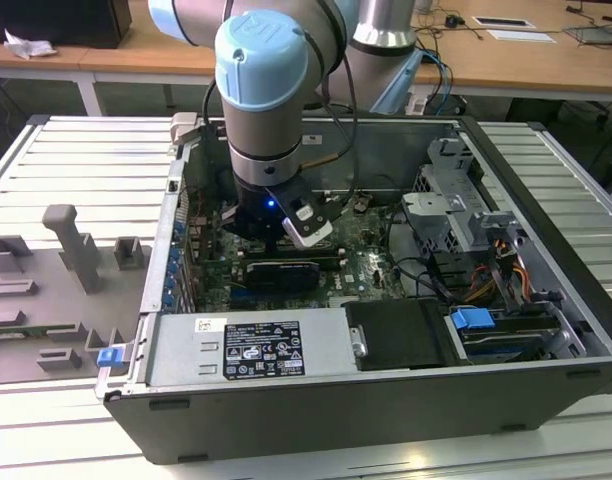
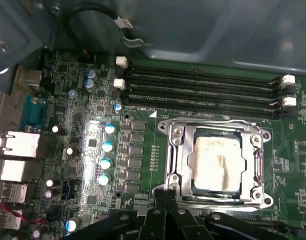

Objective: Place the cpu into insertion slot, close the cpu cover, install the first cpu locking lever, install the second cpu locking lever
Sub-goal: 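Install the second cpu locking lever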

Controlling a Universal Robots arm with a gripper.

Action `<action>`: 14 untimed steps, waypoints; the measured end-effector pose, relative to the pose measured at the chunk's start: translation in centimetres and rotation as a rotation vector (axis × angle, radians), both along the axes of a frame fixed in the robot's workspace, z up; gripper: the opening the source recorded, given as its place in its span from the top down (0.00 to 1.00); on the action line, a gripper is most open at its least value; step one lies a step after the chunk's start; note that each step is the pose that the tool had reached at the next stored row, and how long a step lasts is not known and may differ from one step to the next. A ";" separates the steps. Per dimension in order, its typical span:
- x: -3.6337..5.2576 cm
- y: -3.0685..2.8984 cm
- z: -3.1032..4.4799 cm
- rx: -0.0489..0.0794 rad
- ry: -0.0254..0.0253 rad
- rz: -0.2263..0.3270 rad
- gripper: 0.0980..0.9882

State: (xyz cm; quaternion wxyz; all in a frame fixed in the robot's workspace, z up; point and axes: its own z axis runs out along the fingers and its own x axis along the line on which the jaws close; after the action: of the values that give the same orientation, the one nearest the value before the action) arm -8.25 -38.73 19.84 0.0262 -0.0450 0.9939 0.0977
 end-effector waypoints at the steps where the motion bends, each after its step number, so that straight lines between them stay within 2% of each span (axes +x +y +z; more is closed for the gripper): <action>1: 0.00 0.00 0.00 0.000 0.0000 0.000 0.99; 4: -0.03 -0.01 0.08 0.002 -0.0001 0.000 0.99; 6: -0.04 0.00 0.57 0.005 0.0000 0.000 0.99; 10: -0.05 0.00 1.00 0.006 0.0000 0.000 0.99; 14: -0.05 -0.04 0.92 0.014 0.0000 0.000 0.99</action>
State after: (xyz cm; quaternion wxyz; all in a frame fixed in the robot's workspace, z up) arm -8.30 -38.77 20.75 0.0266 -0.0448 0.9931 0.1047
